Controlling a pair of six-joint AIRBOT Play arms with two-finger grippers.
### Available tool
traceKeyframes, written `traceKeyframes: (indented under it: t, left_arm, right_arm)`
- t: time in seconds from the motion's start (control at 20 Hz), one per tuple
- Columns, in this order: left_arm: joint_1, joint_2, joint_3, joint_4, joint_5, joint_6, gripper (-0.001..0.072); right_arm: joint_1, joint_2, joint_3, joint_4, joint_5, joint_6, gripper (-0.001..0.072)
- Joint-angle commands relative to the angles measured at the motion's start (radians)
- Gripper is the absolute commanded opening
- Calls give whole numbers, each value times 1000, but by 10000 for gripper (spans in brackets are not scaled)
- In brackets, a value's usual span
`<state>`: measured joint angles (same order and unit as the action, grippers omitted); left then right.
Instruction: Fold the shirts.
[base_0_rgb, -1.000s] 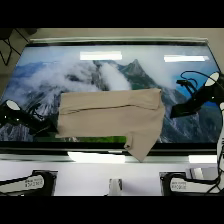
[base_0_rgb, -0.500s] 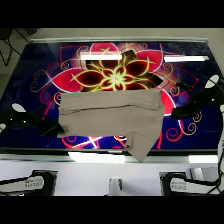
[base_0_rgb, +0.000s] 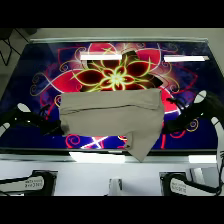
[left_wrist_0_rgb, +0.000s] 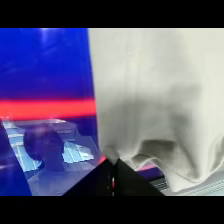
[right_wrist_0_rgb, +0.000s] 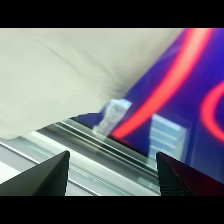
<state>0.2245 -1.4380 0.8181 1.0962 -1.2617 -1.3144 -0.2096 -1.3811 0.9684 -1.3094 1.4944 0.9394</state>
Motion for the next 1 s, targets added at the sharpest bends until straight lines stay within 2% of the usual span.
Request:
traceKeyframes:
  t: [0.0,0.25,0.35,0.45,0.6,0.8,0.85,0.95]
  left_arm:
    - [5,24,5,-2,-33,29,29]
    - [7,40,5,-2,-32,47,29]
    - [7,40,5,-2,-32,47,29]
    - [7,40,5,-2,-28,47,29]
    - [7,49,40,-1,-28,56,28]
    - [8,111,251,-1,-21,58,27]
    - [8,113,322,-1,-8,37,26]
    - [6,100,426,-1,101,-51,25]
  right_arm:
    - [9,14,-162,93,-124,-12,559]
    - [9,14,-227,180,-249,3,515]
    - [9,14,-251,189,-274,19,353]
    - [9,15,-255,192,-277,20,48]
    - [8,37,-199,213,-224,-43,25]
    - [9,102,41,234,-232,-13,25]
    - [9,100,110,238,-259,7,25]
    - [10,71,225,245,-367,32,25]
